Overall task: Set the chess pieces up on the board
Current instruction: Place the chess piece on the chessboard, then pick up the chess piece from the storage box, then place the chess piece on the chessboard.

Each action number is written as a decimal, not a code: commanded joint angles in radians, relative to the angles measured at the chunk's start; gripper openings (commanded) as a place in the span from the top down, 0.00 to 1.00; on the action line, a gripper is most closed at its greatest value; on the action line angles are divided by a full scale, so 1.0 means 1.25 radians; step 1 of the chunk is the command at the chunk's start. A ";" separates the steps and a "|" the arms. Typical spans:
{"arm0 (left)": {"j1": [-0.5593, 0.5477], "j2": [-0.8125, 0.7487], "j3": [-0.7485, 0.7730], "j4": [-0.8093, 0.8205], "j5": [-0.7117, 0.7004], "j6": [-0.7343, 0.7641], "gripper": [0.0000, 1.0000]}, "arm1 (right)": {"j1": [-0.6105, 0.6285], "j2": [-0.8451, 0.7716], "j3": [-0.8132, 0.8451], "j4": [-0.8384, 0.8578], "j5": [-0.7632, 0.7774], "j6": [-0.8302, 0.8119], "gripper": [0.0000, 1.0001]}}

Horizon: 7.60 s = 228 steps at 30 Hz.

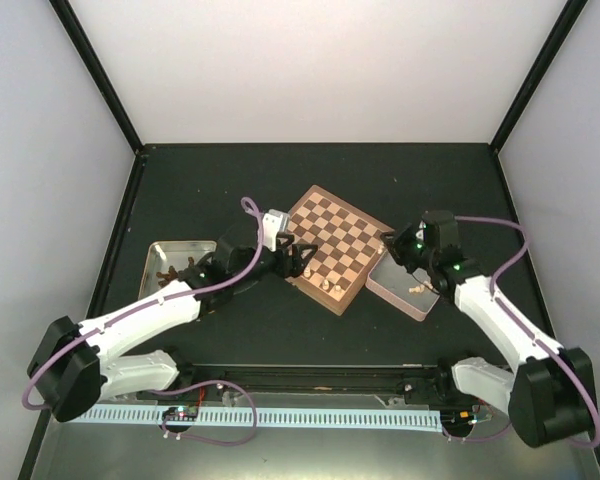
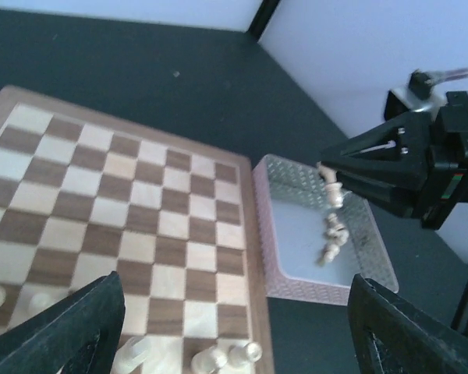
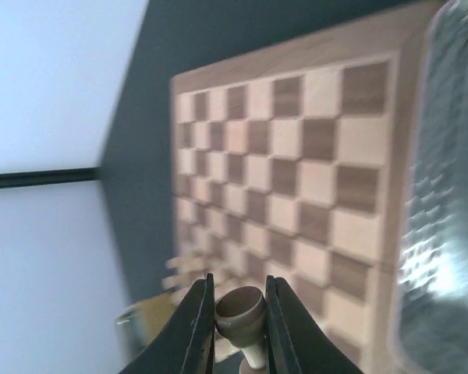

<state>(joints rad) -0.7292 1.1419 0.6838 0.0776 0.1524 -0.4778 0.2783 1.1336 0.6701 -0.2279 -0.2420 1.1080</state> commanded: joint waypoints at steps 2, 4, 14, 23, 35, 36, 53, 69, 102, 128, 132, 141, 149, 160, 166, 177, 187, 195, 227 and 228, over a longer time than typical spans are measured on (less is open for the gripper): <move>-0.089 -0.022 -0.010 0.188 -0.114 0.127 0.19 | 0.039 -0.088 -0.041 0.136 -0.131 0.401 0.89; -0.113 -0.011 -0.010 0.232 -0.131 0.160 0.20 | 0.054 -0.111 -0.034 0.141 -0.134 0.470 0.89; -0.220 0.087 0.027 0.413 -0.198 0.451 0.28 | 0.155 -0.119 -0.042 0.292 -0.180 0.747 0.82; -0.242 0.106 0.026 0.462 -0.203 0.619 0.56 | 0.185 -0.107 -0.004 0.301 -0.198 0.750 0.82; -0.250 0.161 0.035 0.467 -0.263 0.654 0.79 | 0.193 -0.109 0.000 0.322 -0.211 0.760 0.82; -0.250 0.163 0.037 0.467 -0.267 0.655 0.81 | 0.194 -0.109 0.000 0.322 -0.214 0.761 0.82; -0.244 0.148 0.135 0.254 -0.377 0.543 0.98 | 0.192 -0.144 -0.018 0.281 -0.191 0.669 0.51; -0.145 0.197 0.304 -0.423 -0.158 0.250 0.98 | 0.115 -0.230 0.044 -0.065 0.121 0.114 0.35; -0.120 0.392 0.307 -0.381 -0.124 0.221 0.98 | 0.112 -0.169 0.054 -0.094 0.102 0.045 0.35; -0.120 0.443 0.303 -0.358 -0.130 0.215 0.82 | 0.112 -0.182 0.053 -0.105 0.105 0.047 0.35; -0.120 0.434 0.310 -0.367 -0.125 0.215 0.70 | 0.112 -0.184 0.054 -0.105 0.105 0.051 0.35; -0.120 0.380 0.346 -0.402 -0.129 0.210 0.67 | 0.112 -0.208 0.054 -0.109 0.119 0.059 0.35; -0.103 0.268 0.375 -0.420 -0.169 0.190 0.64 | 0.112 -0.226 0.066 -0.179 0.213 -0.072 0.35; -0.011 -0.019 0.241 -0.293 -0.228 0.169 0.41 | 0.099 -0.141 0.077 -0.414 0.411 -0.274 0.44; 0.013 -0.136 0.155 -0.208 -0.249 0.180 0.23 | 0.078 -0.063 0.046 -0.475 0.443 -0.248 0.57; 0.027 -0.133 0.163 -0.220 -0.229 0.187 0.20 | 0.014 0.068 -0.010 -0.380 0.402 -0.258 0.67; 0.037 -0.142 0.155 -0.211 -0.212 0.196 0.22 | -0.004 0.143 -0.029 -0.285 0.413 -0.268 0.74; 0.042 -0.144 0.154 -0.212 -0.213 0.199 0.23 | -0.006 0.124 -0.012 -0.299 0.421 -0.281 0.98; -0.190 0.164 0.009 0.328 0.026 0.242 0.20 | -0.005 -0.124 0.017 -0.298 -0.006 0.032 0.99; -0.199 0.181 0.013 0.348 0.022 0.253 0.20 | -0.005 -0.133 0.018 -0.308 -0.005 0.038 0.99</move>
<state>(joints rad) -0.9367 1.2949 0.6838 0.3038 0.2100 -0.2577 0.2768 1.0092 0.6987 -0.6147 -0.1673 1.0447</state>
